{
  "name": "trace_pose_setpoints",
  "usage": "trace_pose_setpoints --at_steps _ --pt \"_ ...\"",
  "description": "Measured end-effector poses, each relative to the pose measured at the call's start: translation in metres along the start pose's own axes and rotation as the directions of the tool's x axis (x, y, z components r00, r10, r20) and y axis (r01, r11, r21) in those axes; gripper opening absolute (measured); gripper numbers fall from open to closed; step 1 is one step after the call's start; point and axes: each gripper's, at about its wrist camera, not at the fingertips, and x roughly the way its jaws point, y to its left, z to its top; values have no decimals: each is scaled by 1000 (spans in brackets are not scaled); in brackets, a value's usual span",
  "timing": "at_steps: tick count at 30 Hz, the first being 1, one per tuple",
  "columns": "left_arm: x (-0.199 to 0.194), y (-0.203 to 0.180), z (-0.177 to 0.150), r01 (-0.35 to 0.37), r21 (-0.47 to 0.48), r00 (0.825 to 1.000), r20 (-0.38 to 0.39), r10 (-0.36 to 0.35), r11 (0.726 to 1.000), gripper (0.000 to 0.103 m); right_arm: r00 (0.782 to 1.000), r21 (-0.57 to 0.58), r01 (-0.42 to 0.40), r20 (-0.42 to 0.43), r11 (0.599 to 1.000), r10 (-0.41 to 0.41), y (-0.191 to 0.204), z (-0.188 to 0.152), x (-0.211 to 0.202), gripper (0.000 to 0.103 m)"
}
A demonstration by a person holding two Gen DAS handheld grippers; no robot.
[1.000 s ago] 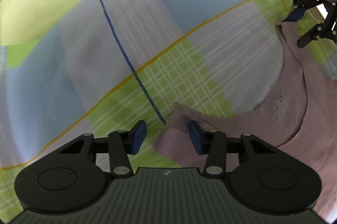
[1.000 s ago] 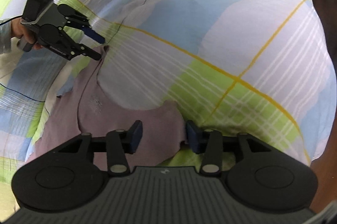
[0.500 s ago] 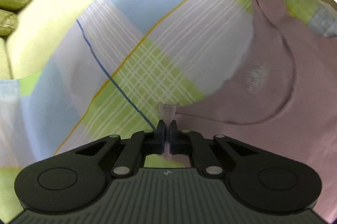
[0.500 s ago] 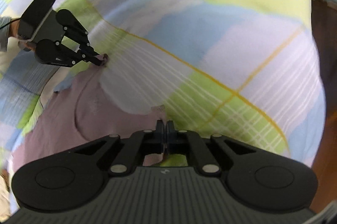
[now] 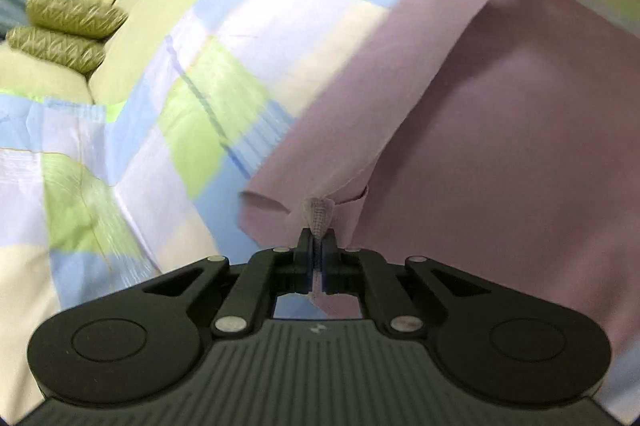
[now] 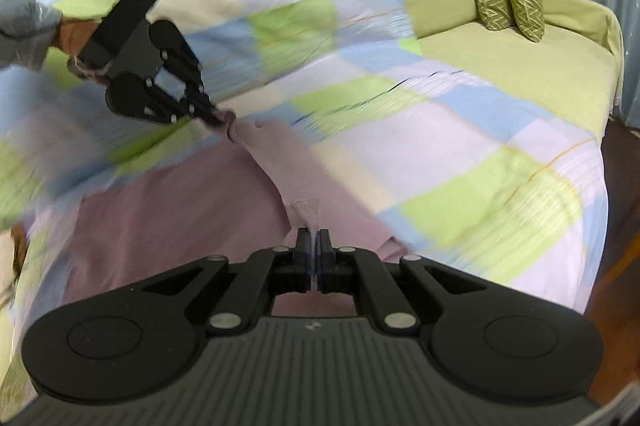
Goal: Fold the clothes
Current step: 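Lift the hem with both tools and fold it over toward the neckline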
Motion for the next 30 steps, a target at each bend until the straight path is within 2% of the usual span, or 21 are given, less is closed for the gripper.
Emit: trace_pose_setpoints --at_steps 5,8,14,22,27,28,30 --pt "-19 -49 -29 -66 -23 998 10 66 998 0 999 -87 -45 -26 995 43 72 -32 -6 2" --pt "-24 -75 -38 -88 5 996 5 88 996 0 997 -124 -74 -25 990 72 106 -51 -8 2" --pt "-39 -108 -53 -137 23 990 17 137 990 0 996 -132 -86 -18 987 85 139 -69 -18 2" --pt "-43 -148 -69 -131 52 991 15 131 990 0 995 -183 -95 -38 979 89 169 -95 -26 2" --pt "-33 -168 -80 -154 132 988 -4 155 979 2 993 -217 -112 -63 970 100 180 -106 -18 2" --pt "-32 -174 -84 -159 155 987 -12 163 975 2 991 -231 -121 -91 965 103 184 -111 -13 3" --pt "-32 -183 -91 -165 196 985 -23 173 967 5 984 -252 -134 -145 958 100 190 -115 -5 15"
